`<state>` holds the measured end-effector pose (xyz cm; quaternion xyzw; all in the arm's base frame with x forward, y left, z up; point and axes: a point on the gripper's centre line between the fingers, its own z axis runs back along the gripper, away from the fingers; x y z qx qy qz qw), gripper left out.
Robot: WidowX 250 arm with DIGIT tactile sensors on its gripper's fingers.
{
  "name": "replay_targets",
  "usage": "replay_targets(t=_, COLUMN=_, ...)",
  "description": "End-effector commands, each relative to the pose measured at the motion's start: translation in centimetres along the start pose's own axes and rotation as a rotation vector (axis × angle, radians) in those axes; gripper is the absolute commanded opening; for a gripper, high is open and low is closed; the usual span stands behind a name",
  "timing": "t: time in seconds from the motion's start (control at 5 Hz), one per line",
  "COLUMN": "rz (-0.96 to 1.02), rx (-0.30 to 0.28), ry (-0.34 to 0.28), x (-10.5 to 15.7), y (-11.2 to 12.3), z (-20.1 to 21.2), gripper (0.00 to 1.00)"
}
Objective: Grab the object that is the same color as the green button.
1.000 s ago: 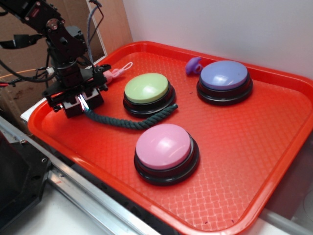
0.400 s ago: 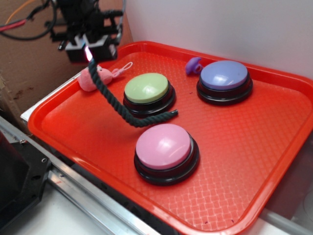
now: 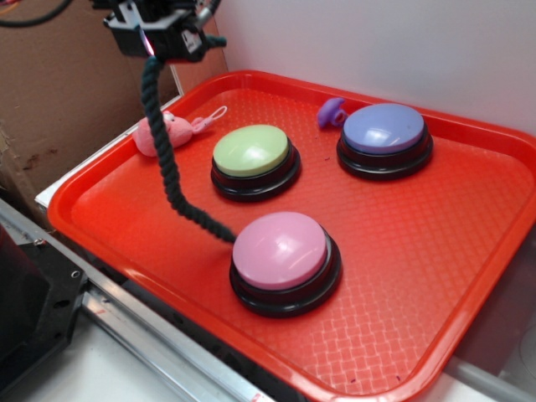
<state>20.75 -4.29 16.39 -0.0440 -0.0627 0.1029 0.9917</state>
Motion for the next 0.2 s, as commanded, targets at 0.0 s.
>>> replay_targets(t=0.0, rz=0.004, rx=-0.092, ry=-0.032, x=-0.40, y=0.65, z=2.09, gripper=0.00)
